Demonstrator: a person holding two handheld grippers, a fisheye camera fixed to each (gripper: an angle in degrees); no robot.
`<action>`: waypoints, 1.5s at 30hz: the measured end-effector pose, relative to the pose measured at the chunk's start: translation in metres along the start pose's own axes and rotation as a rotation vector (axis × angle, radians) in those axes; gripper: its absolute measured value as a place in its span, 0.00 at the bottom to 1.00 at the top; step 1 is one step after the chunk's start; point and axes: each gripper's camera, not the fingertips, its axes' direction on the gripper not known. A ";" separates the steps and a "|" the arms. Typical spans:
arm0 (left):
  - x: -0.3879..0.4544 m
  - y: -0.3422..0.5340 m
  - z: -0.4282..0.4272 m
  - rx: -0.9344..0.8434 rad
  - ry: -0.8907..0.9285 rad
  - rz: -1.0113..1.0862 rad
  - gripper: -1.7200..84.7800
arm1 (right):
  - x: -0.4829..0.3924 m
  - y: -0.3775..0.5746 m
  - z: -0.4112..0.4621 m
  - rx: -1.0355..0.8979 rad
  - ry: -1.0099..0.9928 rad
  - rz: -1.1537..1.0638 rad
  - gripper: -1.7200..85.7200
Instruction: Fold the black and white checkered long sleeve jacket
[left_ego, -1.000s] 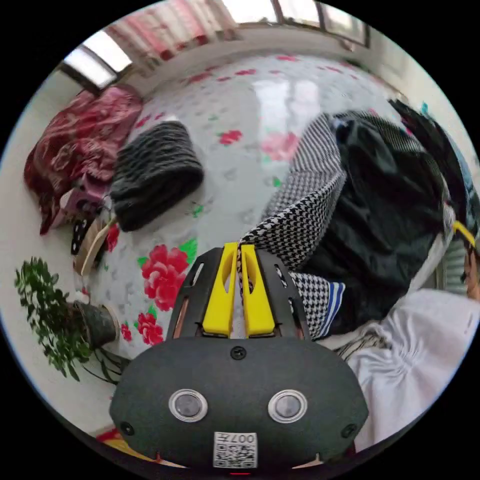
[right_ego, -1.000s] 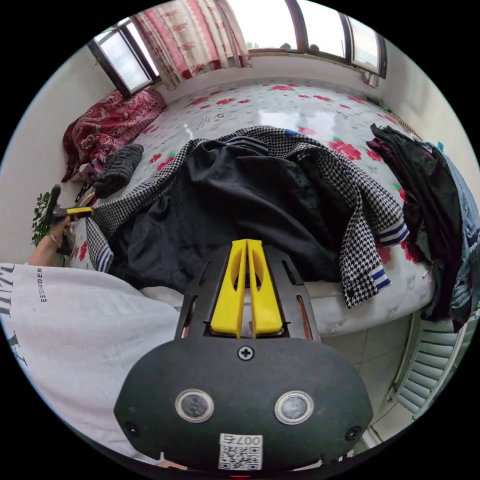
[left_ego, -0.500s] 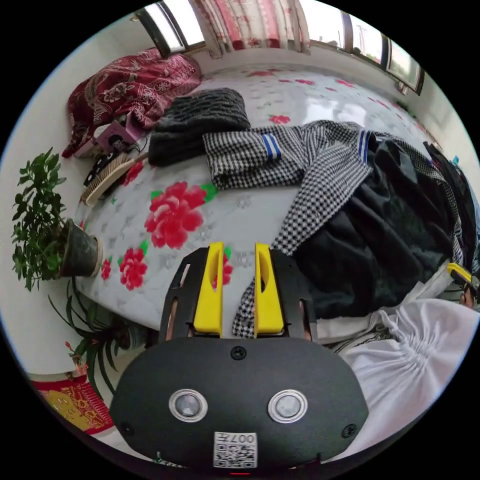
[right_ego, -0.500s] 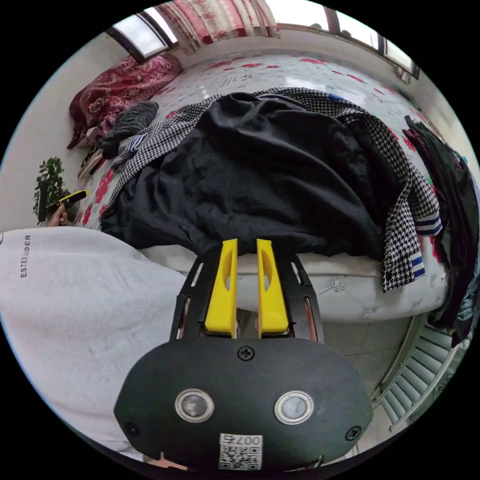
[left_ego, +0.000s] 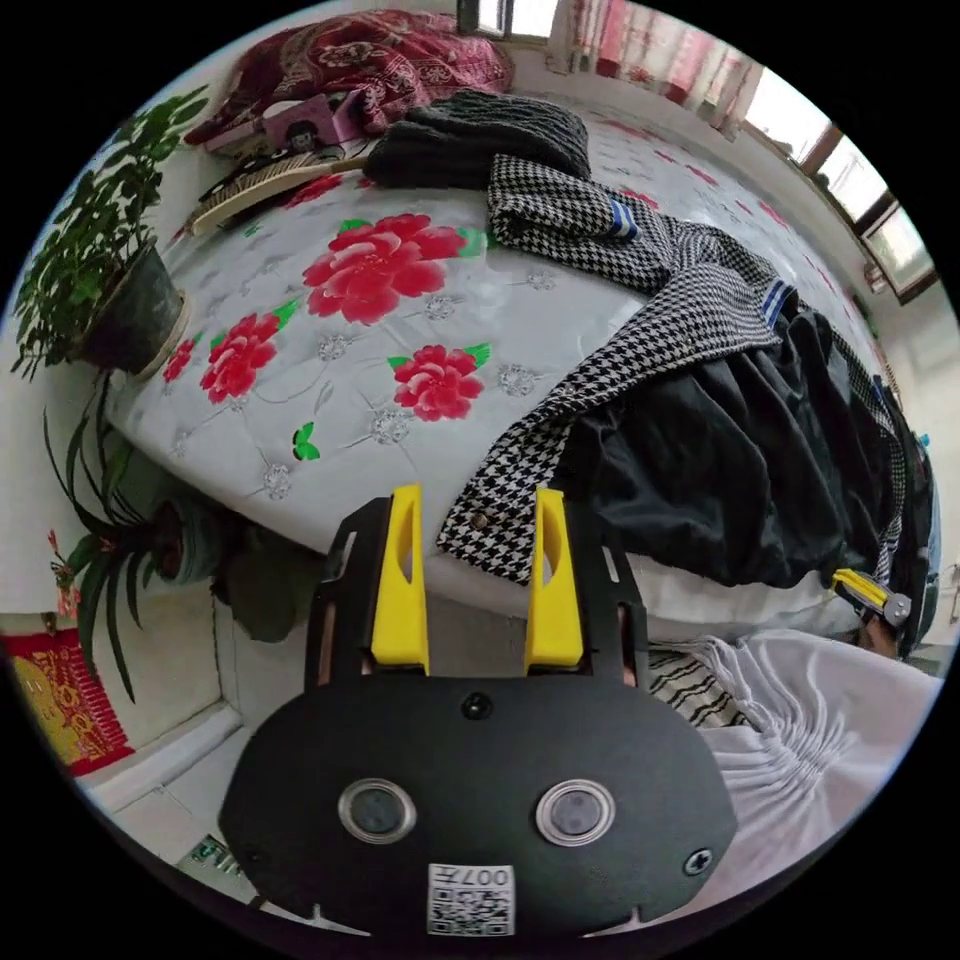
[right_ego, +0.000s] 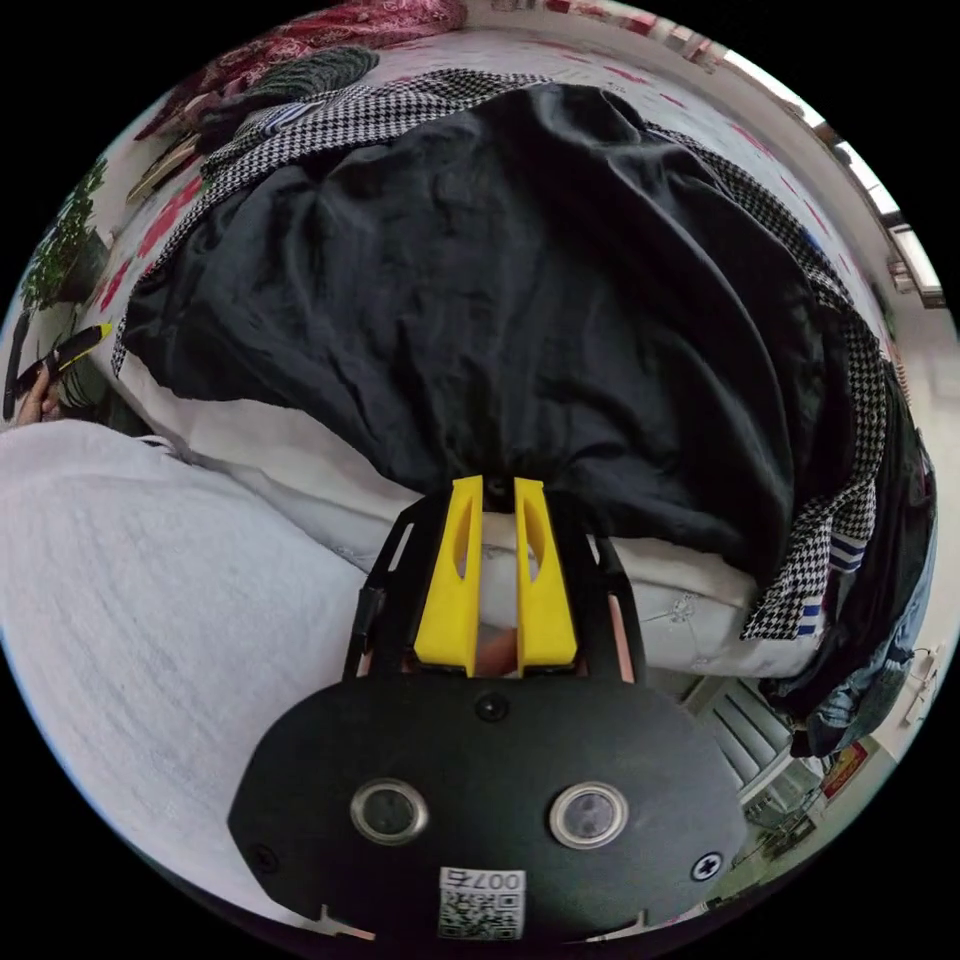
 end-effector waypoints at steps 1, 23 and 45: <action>0.002 -0.002 0.002 -0.005 -0.018 0.016 0.19 | 0.000 -0.001 0.001 -0.004 0.011 -0.013 0.07; -0.095 0.041 -0.156 0.526 0.622 0.110 0.08 | 0.074 0.011 -0.077 0.286 -0.040 -0.042 0.05; -0.106 0.075 -0.212 0.743 0.919 0.041 0.01 | 0.272 -0.287 0.061 0.171 -1.266 0.537 0.06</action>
